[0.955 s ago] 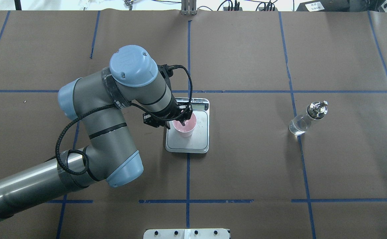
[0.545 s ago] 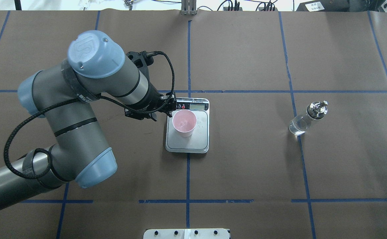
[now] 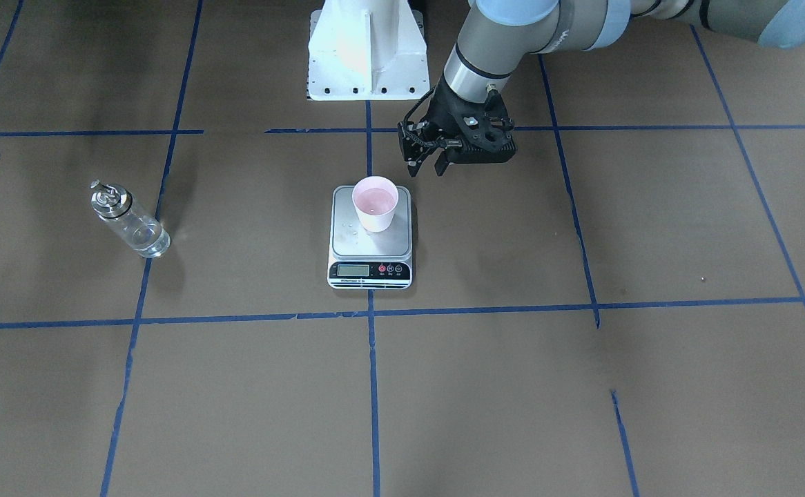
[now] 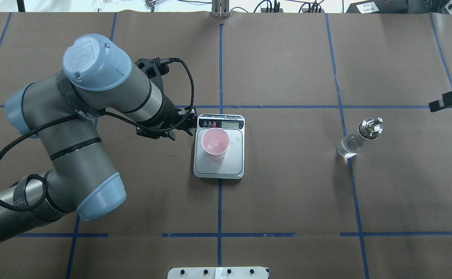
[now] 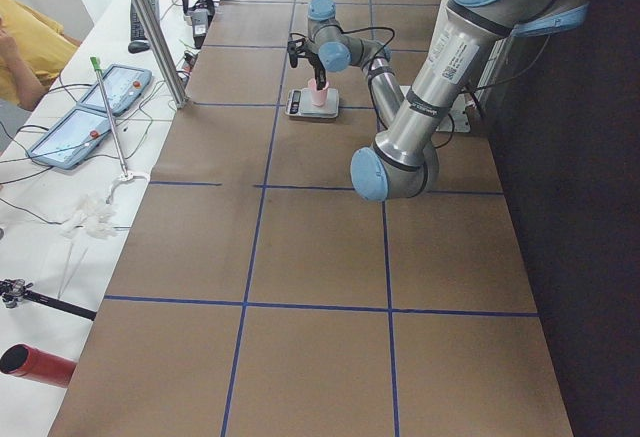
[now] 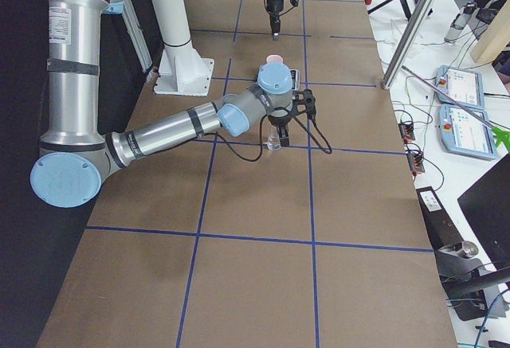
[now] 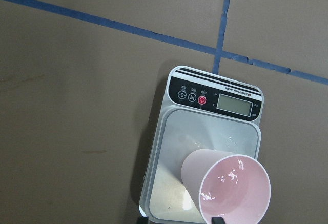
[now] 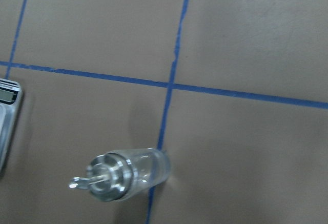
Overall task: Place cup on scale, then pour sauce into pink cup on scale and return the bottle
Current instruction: 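Withdraw the left gripper from the cup while the right gripper reaches the glass bottle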
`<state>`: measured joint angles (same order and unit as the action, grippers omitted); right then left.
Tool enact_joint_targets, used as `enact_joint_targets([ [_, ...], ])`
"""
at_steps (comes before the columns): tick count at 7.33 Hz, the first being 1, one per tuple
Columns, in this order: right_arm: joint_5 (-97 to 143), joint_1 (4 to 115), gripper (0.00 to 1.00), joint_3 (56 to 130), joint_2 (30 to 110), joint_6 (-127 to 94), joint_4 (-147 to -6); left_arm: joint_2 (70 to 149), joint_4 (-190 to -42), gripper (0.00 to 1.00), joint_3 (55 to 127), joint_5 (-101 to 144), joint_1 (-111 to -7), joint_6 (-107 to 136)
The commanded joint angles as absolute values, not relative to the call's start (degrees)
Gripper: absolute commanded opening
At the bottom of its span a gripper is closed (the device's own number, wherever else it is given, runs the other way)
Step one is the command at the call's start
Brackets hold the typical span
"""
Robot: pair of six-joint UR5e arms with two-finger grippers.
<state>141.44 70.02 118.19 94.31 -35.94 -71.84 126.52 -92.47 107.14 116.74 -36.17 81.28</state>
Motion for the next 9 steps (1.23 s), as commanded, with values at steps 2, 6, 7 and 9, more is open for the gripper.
enact_joint_targets([
  [2,126.38,53.41,1.0,125.84,93.87,-54.7,-68.38,126.56,-92.46,0.51,107.4,116.89,-37.79,81.12],
  [6,103.12,41.06,1.0,129.9,97.9,-62.13,-68.55,124.73,-92.64,0.51,109.24,116.89,-39.72,80.68],
  [7,99.18,38.26,1.0,129.9,99.3,-64.4,-68.64,123.93,-92.64,0.51,109.51,116.81,-40.34,80.6],
  [9,88.64,32.02,1.0,129.47,100.45,-64.78,-68.73,118.24,-91.94,0.52,112.92,116.72,-42.7,71.94],
])
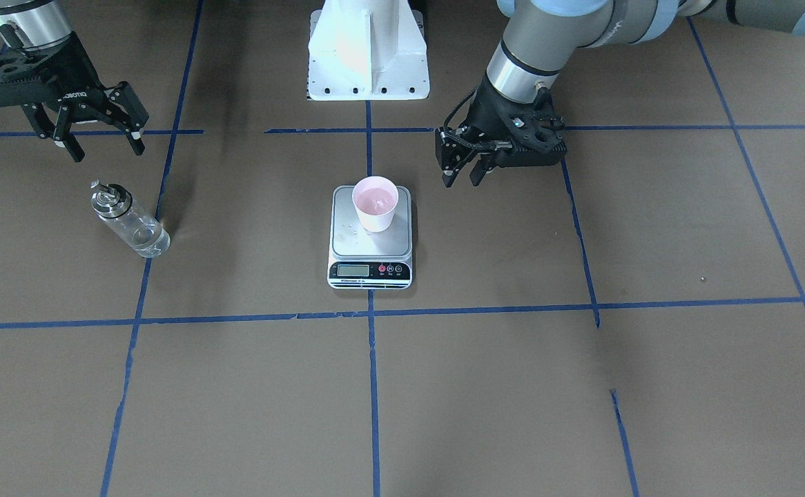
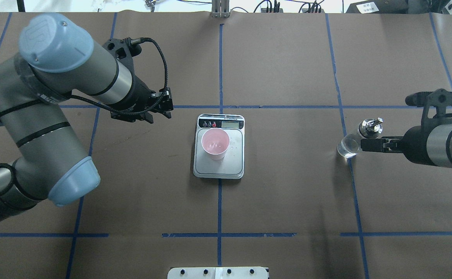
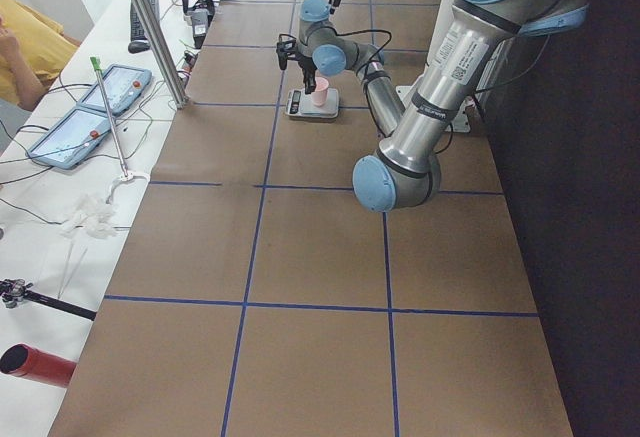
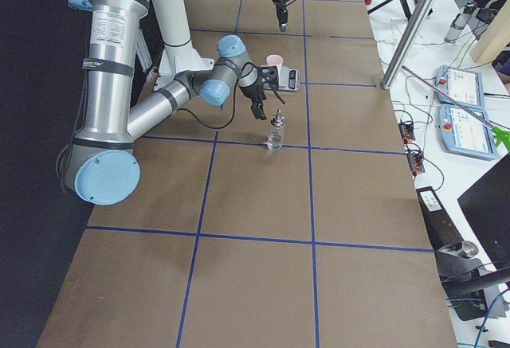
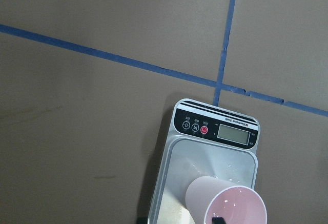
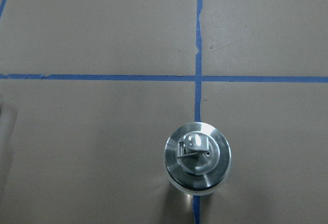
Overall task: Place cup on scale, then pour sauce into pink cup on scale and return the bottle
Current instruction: 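Withdraw the left gripper from the cup while the right gripper reaches the glass bottle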
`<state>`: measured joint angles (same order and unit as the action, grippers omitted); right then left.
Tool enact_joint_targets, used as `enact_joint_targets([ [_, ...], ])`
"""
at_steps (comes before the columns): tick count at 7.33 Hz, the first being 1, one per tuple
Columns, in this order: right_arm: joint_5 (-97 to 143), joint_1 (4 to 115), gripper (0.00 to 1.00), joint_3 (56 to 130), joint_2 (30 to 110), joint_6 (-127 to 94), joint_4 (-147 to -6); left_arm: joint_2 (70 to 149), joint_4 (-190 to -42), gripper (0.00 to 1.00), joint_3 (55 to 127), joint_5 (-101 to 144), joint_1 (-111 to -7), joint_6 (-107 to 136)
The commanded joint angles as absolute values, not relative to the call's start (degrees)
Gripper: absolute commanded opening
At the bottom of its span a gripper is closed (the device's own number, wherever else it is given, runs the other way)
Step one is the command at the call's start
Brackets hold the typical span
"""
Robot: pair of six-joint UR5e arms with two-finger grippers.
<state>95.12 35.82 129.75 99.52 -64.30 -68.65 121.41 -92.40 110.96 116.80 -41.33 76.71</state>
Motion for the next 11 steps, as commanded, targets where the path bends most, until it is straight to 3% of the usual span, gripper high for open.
enact_joint_targets([
  [1,84.24,30.34,1.0,128.94,100.63,-64.78,-68.73,117.87,-91.5,0.53,113.03,116.63,-43.32,70.85],
  [6,60.53,17.34,1.0,122.28,99.76,-77.5,-67.94,117.77,-90.7,0.53,113.03,116.28,-43.42,70.84],
  [8,52.5,15.73,1.0,115.52,99.84,-78.66,-57.11,117.77,-90.44,0.53,112.94,116.19,-43.59,70.75],
  [11,41.25,12.84,1.0,110.66,99.32,-78.66,-55.64,117.86,-90.44,0.54,113.11,116.28,-43.77,70.84],
])
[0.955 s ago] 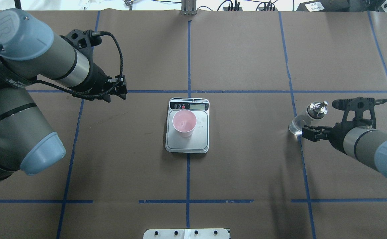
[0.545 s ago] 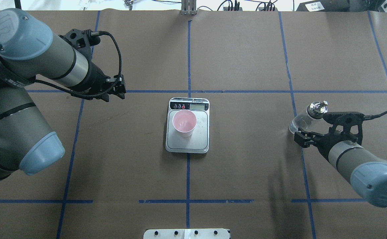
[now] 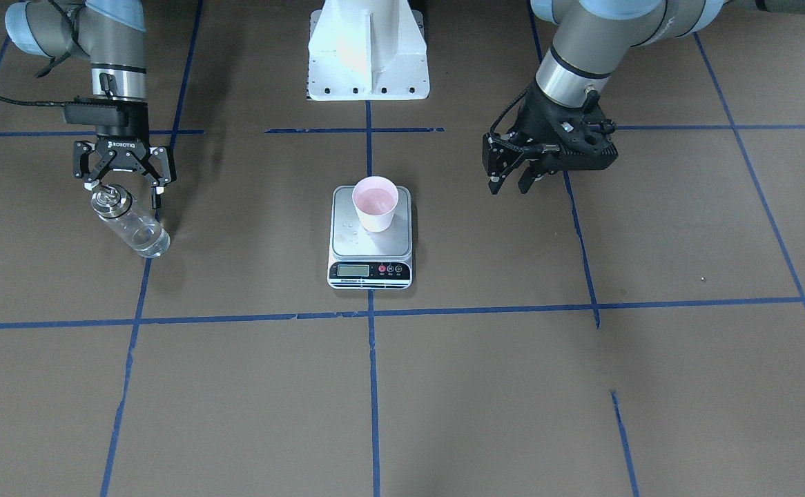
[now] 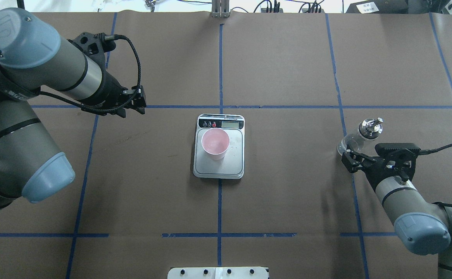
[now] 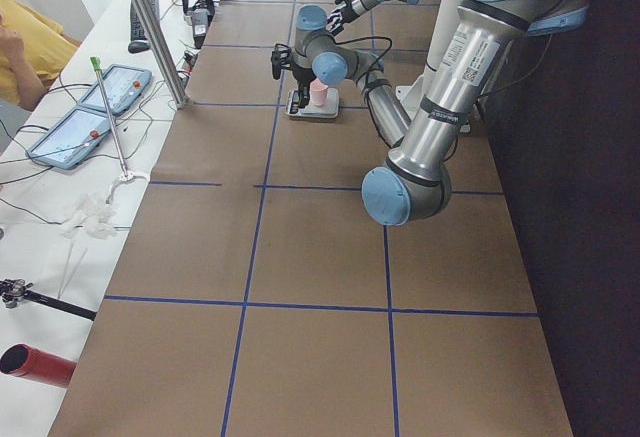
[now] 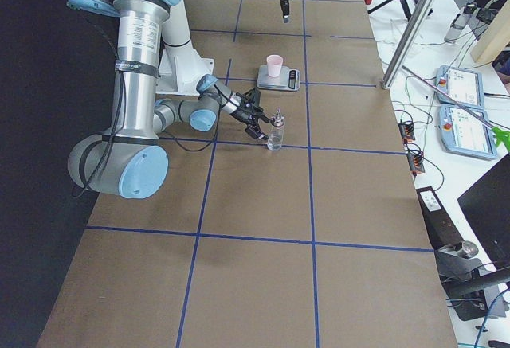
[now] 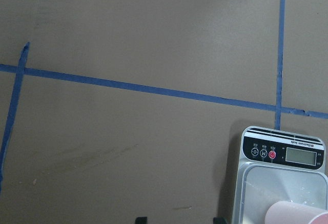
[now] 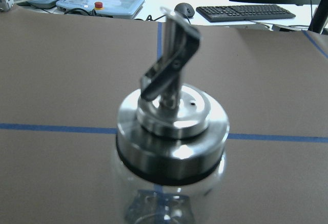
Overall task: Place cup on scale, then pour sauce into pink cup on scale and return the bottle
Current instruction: 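Grasp the glass bottle with the right gripper and lift it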
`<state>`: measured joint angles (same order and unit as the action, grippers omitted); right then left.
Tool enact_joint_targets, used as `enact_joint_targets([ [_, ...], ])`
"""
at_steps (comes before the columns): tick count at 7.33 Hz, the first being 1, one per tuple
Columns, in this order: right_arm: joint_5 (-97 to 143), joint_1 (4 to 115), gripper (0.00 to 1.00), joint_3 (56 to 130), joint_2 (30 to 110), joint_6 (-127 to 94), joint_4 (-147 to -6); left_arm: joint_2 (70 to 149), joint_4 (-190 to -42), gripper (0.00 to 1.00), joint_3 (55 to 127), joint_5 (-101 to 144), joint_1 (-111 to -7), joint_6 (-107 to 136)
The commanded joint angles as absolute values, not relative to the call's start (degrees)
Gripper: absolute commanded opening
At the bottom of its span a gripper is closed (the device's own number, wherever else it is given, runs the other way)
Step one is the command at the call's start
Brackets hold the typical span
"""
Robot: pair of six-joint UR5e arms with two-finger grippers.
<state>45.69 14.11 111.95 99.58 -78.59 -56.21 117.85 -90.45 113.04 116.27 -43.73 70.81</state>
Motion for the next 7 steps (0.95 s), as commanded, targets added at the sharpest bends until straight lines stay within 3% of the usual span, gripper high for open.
enact_joint_targets([
  [1,39.65,12.4,1.0,110.48,98.45,-78.75,-55.63,117.77,-90.35,0.54,113.12,116.28,-43.86,70.84],
  [7,38.94,12.22,1.0,108.72,96.94,-79.01,-55.28,117.77,-89.12,0.55,113.99,116.28,-43.86,70.84],
])
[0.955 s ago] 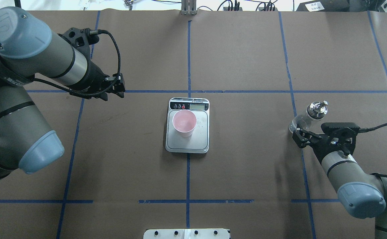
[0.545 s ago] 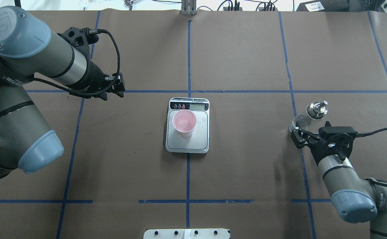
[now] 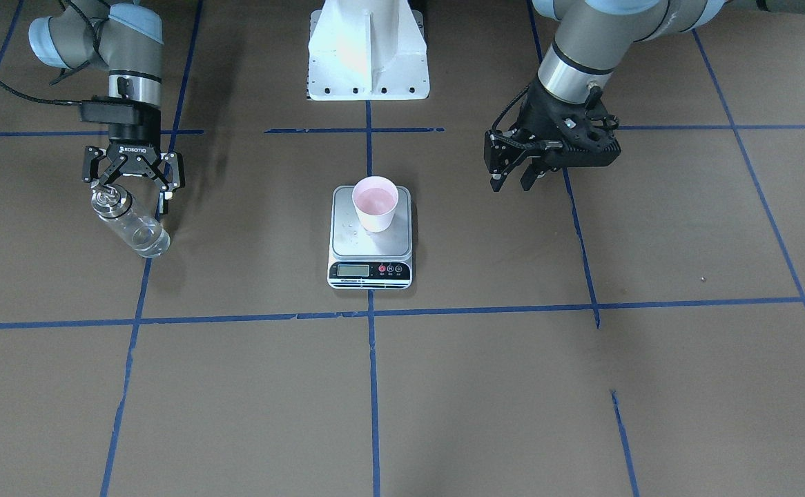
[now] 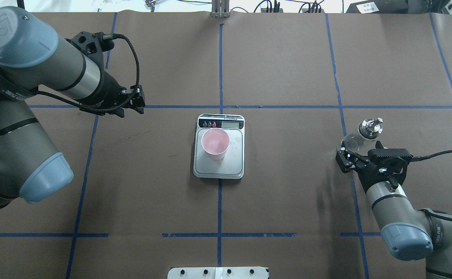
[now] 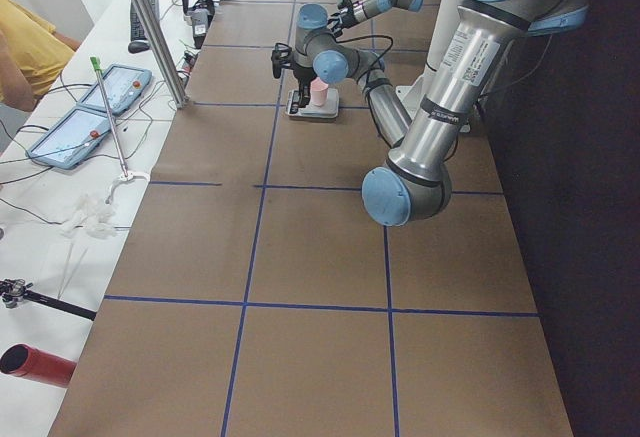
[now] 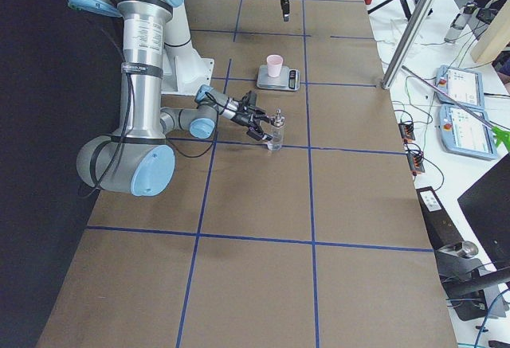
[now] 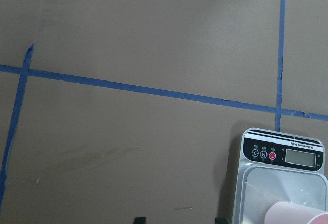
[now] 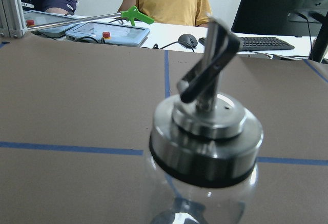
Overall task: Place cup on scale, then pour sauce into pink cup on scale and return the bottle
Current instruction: 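Grasp the glass bottle with the right gripper and lift it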
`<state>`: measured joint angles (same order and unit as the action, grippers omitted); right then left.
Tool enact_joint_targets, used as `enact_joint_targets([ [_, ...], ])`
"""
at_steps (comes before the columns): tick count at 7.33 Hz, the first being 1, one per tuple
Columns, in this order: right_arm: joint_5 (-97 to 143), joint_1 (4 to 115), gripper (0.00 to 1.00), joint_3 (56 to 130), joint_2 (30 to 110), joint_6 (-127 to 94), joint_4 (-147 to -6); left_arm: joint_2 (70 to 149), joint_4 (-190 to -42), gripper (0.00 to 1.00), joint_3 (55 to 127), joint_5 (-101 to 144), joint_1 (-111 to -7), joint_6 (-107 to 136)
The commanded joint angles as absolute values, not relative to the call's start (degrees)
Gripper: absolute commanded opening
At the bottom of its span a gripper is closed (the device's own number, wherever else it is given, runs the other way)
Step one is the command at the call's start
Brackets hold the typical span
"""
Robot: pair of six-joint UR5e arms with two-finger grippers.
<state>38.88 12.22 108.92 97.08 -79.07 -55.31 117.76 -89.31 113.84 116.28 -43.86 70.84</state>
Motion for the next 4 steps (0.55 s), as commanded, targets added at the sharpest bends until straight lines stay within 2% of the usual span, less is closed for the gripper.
enact_joint_targets([
  [1,39.02,12.22,1.0,107.94,96.68,-78.93,-55.37,117.77,-89.12,0.55,113.99,116.28,-43.86,70.84],
  [4,39.29,12.65,1.0,105.91,95.98,-78.49,-54.24,117.77,-89.12,0.55,113.99,116.19,-43.86,70.84],
])
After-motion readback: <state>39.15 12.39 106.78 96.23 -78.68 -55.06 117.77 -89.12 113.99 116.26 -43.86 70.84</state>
